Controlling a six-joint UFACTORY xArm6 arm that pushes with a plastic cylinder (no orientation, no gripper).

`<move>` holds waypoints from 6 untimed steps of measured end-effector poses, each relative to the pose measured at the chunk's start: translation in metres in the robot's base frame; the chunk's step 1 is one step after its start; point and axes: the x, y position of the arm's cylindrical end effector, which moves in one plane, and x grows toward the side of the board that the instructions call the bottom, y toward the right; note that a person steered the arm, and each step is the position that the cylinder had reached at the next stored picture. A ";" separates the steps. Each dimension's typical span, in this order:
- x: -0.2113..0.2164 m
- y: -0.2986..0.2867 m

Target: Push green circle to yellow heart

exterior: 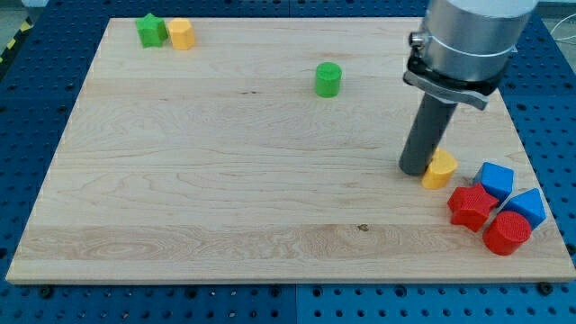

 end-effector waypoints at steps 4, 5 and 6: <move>-0.033 -0.095; -0.070 -0.147; -0.105 -0.180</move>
